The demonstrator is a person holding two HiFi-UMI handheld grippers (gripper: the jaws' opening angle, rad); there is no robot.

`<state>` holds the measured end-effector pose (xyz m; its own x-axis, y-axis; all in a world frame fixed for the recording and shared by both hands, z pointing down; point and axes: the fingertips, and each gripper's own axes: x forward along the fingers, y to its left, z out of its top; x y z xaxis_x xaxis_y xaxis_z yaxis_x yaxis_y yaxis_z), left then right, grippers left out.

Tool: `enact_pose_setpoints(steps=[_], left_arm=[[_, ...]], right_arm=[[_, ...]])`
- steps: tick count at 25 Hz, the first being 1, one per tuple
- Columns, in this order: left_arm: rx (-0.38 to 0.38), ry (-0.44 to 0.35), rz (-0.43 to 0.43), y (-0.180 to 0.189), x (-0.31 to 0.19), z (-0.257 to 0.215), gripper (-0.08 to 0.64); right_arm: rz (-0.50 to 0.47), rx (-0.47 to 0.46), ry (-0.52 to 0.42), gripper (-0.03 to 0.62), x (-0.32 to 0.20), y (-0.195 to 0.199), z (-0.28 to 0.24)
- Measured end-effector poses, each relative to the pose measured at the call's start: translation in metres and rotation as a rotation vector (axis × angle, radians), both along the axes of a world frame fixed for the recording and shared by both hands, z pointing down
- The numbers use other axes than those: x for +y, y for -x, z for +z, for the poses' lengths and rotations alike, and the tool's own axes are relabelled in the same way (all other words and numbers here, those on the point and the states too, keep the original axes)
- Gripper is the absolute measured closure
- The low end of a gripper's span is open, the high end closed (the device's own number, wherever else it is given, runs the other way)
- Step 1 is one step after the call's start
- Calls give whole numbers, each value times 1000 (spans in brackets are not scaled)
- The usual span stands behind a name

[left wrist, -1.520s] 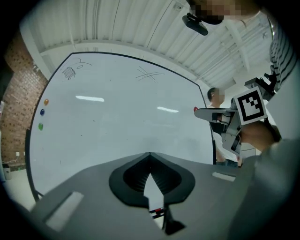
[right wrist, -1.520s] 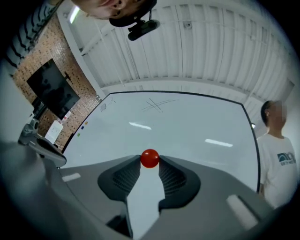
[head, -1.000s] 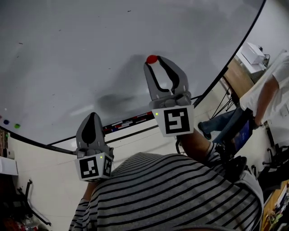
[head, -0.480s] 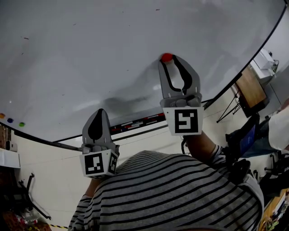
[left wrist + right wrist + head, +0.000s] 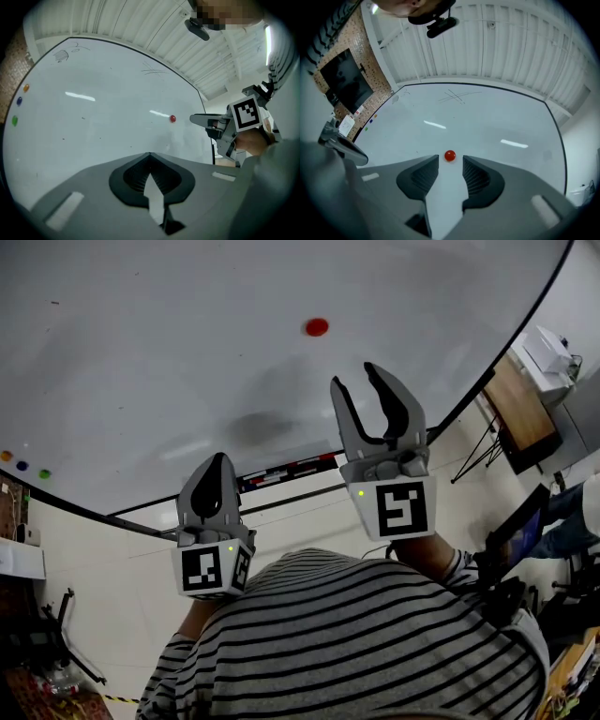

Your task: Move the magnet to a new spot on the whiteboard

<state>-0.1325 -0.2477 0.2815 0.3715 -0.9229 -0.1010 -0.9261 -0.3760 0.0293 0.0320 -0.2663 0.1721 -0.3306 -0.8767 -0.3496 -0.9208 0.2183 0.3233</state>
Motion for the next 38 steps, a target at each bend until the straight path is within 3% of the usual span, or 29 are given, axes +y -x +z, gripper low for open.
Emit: enact_pose_setpoints(steps=[4,8,11,18,25,38], left_arm=[[-4,-2,7,-38,41,-1,545],[-24,35,-5,-77,97,10,545],[-39,64,-28,-95,141,19,545],[-67,113,-80,-109,225,35,545],[-72,114,-92,-96,254,32,545],[-61,128,-47,-43,262,31,545]], right_arm=[[-45,-48,91,460,55,-30,26],[-73,-86,190,541,109,-66,55],[-81,-102,210,590,147,-91,69],[-131,-97,317,592,218,-105,106],[-148,-93,356,592,248,-89,113],[-229,-53,421,592,256,6,111]])
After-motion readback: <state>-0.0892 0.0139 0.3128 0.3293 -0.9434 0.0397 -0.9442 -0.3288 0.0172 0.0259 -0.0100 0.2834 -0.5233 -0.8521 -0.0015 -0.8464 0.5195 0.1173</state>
